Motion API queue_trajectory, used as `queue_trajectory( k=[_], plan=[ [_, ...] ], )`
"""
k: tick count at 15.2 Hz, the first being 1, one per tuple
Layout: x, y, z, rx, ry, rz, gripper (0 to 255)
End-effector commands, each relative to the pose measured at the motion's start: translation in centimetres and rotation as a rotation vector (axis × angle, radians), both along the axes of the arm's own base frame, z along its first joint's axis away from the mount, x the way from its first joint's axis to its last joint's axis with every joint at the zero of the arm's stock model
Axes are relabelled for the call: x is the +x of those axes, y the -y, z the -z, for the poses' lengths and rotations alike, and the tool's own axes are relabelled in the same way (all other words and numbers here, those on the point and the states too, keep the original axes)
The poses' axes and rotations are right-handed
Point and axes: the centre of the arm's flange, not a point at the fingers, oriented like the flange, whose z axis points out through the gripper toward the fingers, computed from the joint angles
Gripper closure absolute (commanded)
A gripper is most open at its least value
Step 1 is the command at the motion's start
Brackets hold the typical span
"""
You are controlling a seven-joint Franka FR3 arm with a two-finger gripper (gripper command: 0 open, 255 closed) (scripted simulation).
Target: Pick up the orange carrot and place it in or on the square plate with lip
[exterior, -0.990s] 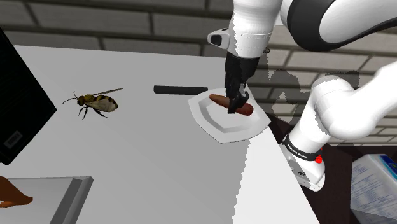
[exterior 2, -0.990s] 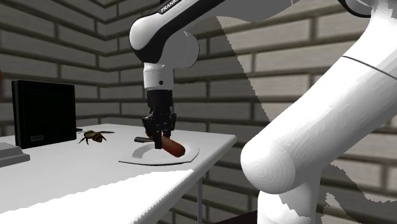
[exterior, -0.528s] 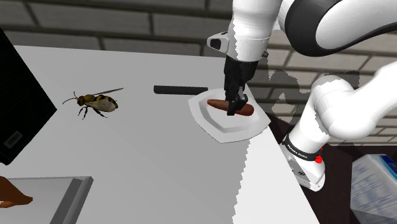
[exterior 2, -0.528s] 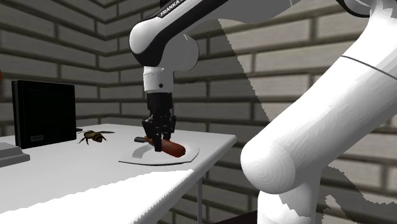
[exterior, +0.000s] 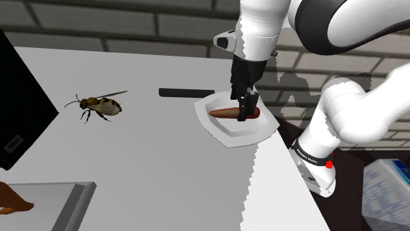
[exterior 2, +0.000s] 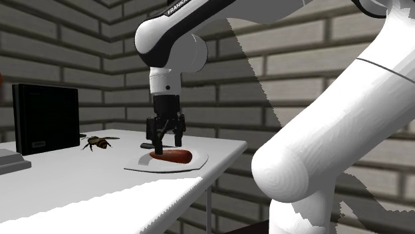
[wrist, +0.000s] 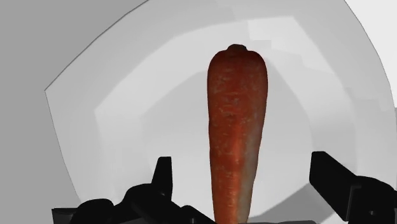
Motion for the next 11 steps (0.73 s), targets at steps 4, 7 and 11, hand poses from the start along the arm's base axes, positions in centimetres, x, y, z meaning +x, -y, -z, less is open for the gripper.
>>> queue_trajectory(
  k=[4,7,11],
  plan=[
    [0.0,-0.1,-4.5,0.000,0.000,0.000,0],
    [0.0,-0.1,-4.5,0.000,0.000,0.000,0],
    [0.0,-0.1,-4.5,0.000,0.000,0.000,0]
  ],
)
